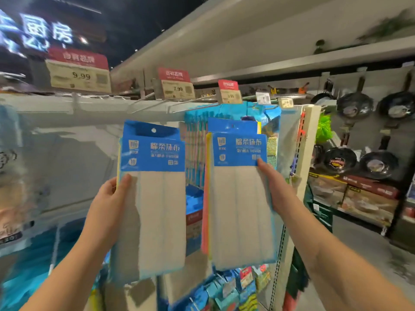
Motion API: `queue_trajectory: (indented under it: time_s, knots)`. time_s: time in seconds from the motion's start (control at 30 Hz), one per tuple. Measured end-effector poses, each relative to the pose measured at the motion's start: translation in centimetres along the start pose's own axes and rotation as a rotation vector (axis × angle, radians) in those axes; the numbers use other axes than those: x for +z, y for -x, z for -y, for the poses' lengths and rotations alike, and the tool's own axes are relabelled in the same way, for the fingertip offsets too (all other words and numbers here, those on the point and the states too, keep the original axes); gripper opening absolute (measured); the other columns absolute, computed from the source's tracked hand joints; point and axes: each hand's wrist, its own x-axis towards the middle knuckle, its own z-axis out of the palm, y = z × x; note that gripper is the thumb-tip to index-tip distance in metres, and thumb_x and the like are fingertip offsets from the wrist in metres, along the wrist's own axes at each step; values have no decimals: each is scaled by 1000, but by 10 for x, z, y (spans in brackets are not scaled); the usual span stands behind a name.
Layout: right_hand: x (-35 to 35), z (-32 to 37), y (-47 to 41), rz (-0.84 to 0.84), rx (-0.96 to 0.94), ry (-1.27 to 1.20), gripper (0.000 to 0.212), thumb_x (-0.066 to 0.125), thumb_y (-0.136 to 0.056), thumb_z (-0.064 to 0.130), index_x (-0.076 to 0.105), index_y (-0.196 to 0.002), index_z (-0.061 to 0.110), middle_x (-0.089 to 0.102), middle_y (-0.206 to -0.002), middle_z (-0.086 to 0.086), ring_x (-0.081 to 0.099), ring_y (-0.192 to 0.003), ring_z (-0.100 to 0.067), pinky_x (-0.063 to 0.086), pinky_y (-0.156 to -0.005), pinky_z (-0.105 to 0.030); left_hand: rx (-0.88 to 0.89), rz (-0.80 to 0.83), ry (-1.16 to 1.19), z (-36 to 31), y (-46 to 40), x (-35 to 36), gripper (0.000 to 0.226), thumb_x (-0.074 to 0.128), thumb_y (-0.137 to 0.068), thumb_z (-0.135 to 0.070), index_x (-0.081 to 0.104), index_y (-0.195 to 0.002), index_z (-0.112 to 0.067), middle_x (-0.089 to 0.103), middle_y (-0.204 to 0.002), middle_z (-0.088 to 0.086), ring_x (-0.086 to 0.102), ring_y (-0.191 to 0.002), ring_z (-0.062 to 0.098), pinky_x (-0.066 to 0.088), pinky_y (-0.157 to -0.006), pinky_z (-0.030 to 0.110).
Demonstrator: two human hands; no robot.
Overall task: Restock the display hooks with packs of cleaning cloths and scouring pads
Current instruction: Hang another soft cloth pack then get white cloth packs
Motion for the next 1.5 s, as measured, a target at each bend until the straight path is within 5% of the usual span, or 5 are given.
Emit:
queue_trajectory:
  time_s: [0.63, 0.87, 1.2, 1.33, 1.5]
  knots:
    - [-4, 14, -137, 274, -50, 60, 32, 47, -101, 32, 61, -127, 18, 71, -122, -3, 66, -114, -23, 52, -97, -40, -27, -96, 160, -11, -16, 49, 26, 53, -100, -51, 66, -94, -29, 71, -91, 3, 63, -74, 21, 51, -70, 40]
    - [-9, 11, -145, 289, -51, -8, 26, 42, -103, 29, 63, -118, 22, 74, -110, 5, 71, -102, -13, 57, -79, -27, -40, -76, 216, -8, -24, 50, 24, 54, -100, -49, 67, -96, -29, 72, -93, 6, 63, -75, 24, 53, -74, 44]
    - [-3, 21, -169, 276, -29, 59, 25, 50, -101, 32, 65, -119, 23, 74, -114, 3, 70, -106, -16, 57, -85, -28, -41, -66, 243, -8, -42, 55, 20, 55, -99, -48, 67, -94, -33, 73, -87, 0, 65, -75, 22, 54, -73, 42]
    - [2, 14, -181, 284, 13, 82, 20, 50, -103, 32, 66, -108, 22, 76, -93, 13, 72, -88, -2, 55, -73, -18, -46, -70, 253, -7, -48, 56, 23, 56, -98, -51, 69, -96, -32, 73, -93, 5, 66, -77, 24, 55, -78, 48]
    - [27, 2, -199, 216, 38, 299, 23, 59, -97, 41, 66, -106, 22, 75, -102, -6, 68, -89, -19, 50, -83, -34, -35, -55, 263, -6, -53, 59, 24, 54, -100, -49, 67, -100, -28, 72, -100, 9, 64, -81, 24, 54, -76, 43]
